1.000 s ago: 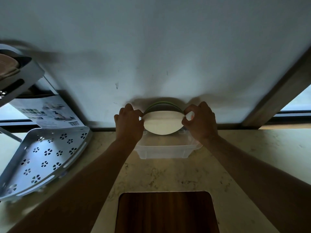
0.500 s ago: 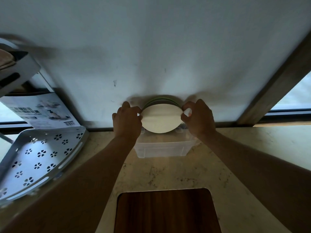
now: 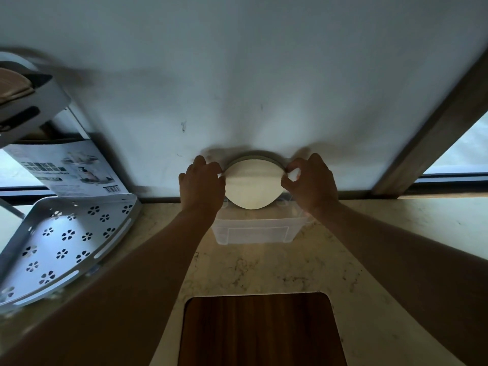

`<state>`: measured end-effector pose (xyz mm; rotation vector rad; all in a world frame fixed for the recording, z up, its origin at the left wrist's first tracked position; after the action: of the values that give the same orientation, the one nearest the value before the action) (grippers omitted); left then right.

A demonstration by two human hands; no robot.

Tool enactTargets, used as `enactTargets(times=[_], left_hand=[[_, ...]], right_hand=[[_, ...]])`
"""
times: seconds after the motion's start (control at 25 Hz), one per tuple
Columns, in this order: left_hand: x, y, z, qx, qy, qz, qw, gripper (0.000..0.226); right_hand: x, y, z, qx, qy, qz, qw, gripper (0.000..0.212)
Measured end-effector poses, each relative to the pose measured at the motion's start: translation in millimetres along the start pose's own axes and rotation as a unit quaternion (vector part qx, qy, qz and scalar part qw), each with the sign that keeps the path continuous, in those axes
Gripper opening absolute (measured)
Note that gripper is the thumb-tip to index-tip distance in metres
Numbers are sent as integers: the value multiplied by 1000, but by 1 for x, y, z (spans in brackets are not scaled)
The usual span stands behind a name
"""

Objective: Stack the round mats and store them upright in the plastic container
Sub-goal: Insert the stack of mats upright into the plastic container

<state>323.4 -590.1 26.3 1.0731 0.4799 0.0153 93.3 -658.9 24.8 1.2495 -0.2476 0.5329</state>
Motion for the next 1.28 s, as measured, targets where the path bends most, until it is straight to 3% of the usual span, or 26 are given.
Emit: enactTargets(times=[0.4, 0.56, 0.76, 0.92, 1.28], left_hand=[[2, 1, 1, -12, 7, -13, 1000, 17], [-1, 12, -1, -23, 30, -37, 999, 21], [-10, 23, 1, 24, 6, -75, 997, 29], [-15, 51, 8, 18, -21, -60, 998, 28], [23, 178, -30, -33, 31, -62, 997, 19]], right_hand=[[4, 7, 0, -39, 39, 23, 998, 15], [10, 5, 1, -23, 72, -25, 997, 24], [11, 3, 5, 27, 84, -39, 995, 30], [17, 20, 8, 57, 80, -31, 995, 27], [146, 66, -34, 173, 158, 97, 967, 29]])
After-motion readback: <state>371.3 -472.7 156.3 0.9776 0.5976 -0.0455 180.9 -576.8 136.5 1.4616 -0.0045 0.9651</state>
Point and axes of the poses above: each hand's wrist, its own z-axis towards the middle knuckle, its own y-axis out of the back of the hand, x = y × z, the point moved 8 cm from there along z, towards the middle knuckle, and after that the axes turned 6 degrees about -x, right-handed, at the moved point
